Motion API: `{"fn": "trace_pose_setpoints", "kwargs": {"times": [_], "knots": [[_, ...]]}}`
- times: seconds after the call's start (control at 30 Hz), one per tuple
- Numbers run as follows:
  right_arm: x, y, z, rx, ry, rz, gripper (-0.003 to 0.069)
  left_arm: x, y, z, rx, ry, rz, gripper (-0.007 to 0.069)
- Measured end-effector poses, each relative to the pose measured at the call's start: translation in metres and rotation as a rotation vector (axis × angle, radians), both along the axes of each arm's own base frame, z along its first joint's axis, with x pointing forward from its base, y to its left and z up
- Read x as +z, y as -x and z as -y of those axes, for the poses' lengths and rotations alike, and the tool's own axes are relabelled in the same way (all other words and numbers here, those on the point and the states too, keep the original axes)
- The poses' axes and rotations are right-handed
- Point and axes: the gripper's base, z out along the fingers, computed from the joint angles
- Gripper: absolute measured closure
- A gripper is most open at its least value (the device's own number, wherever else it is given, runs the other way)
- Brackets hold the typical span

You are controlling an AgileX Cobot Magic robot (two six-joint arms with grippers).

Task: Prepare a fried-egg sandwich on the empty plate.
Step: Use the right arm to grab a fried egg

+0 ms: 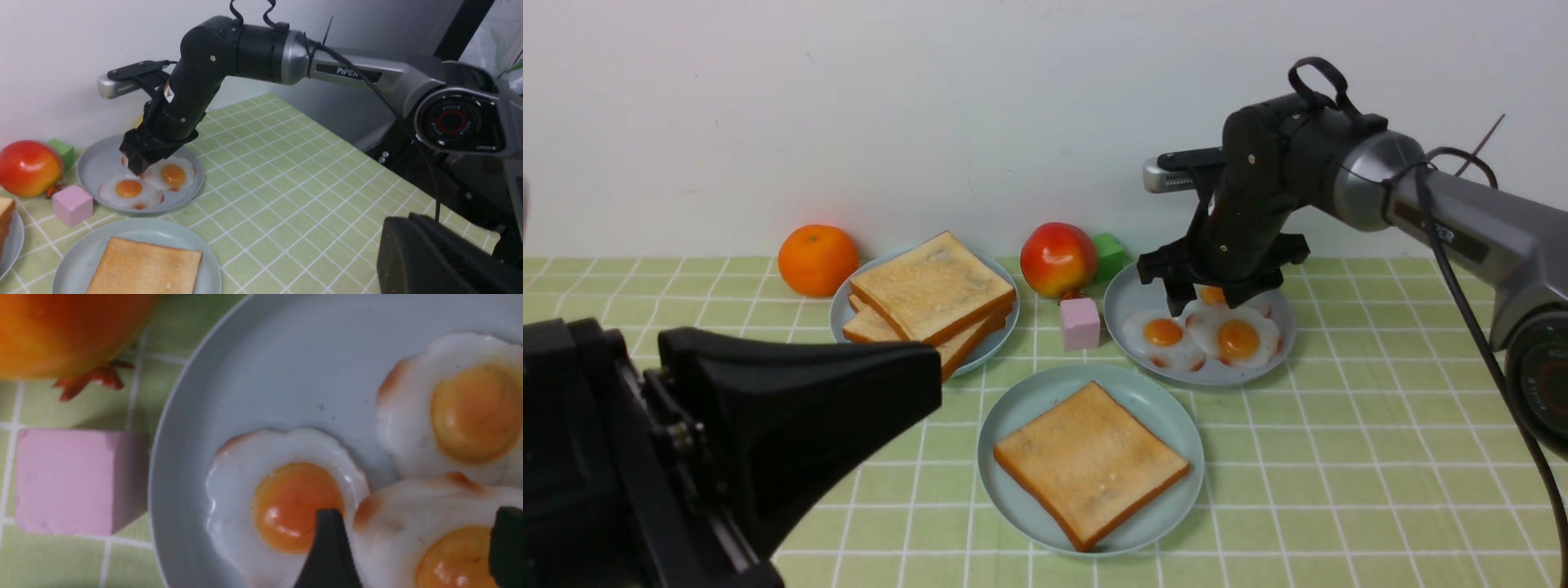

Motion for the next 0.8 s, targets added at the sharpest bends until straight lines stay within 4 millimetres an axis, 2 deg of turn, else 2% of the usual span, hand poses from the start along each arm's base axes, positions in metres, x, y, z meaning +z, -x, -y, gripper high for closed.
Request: {"fn": "trace_pose_setpoints", "kwargs": {"times": [0.2, 0.37, 0.47, 0.8], "knots": [[-0.003, -0.001, -0.001, -0.051, -0.029, -0.007, 0.0151, -0.003, 0.000, -0.001, 0.007, -0.031, -0.015, 0.0638], [-0.020, -0.004, -0.002, -0.061, -0.025, -0.031, 0.0151, -0.003, -0.001, -0.001, 0.009, -0.041, -0.005, 0.0638], [-0.024, -0.006, -0.003, -0.066, -0.033, -0.019, 0.0151, -0.003, -0.001, -0.001, 0.009, -0.042, -0.005, 0.0637], [-0.021, -0.007, -0.001, -0.088, -0.040, -0.024, 0.0165, -0.004, -0.001, -0.001, 0.011, -0.047, -0.008, 0.0634]]}}
